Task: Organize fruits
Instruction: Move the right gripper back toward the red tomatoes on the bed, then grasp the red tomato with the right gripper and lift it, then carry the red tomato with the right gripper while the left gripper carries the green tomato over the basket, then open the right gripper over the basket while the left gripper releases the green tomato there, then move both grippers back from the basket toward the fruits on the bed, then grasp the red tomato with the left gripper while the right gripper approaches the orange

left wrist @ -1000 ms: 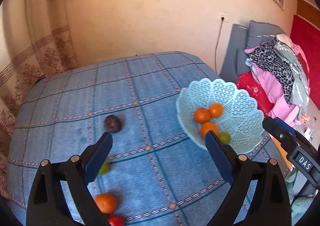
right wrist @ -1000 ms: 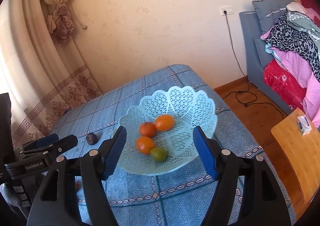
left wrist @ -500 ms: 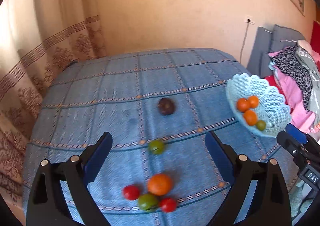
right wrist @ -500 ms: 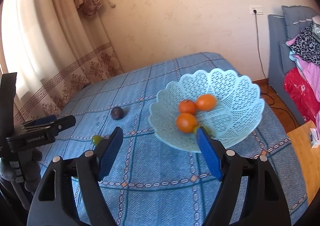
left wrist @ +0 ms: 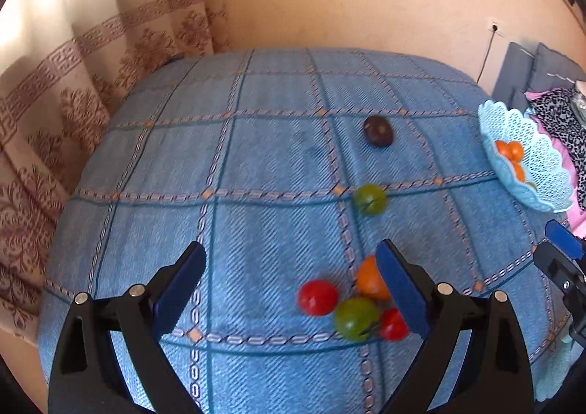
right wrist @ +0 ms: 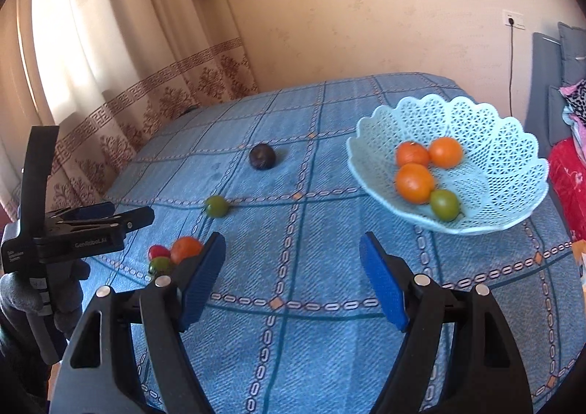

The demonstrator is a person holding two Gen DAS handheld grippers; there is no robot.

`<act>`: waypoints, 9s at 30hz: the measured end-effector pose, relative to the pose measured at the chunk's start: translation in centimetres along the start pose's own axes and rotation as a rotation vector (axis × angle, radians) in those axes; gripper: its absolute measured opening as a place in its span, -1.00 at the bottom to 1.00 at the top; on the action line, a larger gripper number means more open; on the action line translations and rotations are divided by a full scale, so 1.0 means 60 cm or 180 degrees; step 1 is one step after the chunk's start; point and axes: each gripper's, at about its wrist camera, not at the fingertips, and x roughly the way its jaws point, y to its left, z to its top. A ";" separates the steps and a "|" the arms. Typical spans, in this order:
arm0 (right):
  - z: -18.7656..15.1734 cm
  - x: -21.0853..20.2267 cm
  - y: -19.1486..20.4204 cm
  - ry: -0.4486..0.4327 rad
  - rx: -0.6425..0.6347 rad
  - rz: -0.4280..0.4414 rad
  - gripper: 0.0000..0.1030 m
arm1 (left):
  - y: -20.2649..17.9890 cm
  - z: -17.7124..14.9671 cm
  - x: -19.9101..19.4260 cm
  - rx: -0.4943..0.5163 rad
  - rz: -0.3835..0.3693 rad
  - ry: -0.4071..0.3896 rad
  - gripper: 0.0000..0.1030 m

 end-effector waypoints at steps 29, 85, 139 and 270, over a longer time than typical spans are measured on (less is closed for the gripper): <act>-0.073 0.126 0.163 0.0839 -0.0674 0.0411 -0.08 | 0.106 -0.076 0.009 -0.0188 0.0009 0.0070 0.81; -0.017 0.017 -0.007 0.0158 0.0039 0.0039 -0.48 | -0.075 -0.071 0.012 0.0247 -0.0414 0.0205 -0.38; 0.055 -0.113 -0.277 -0.0662 0.0993 -0.0877 -0.14 | -0.457 0.113 0.018 0.1325 -0.1208 -0.0244 -0.36; -0.023 0.108 0.090 0.0640 -0.0182 0.0154 0.24 | 0.024 -0.051 0.013 0.0180 -0.0375 -0.0132 -0.49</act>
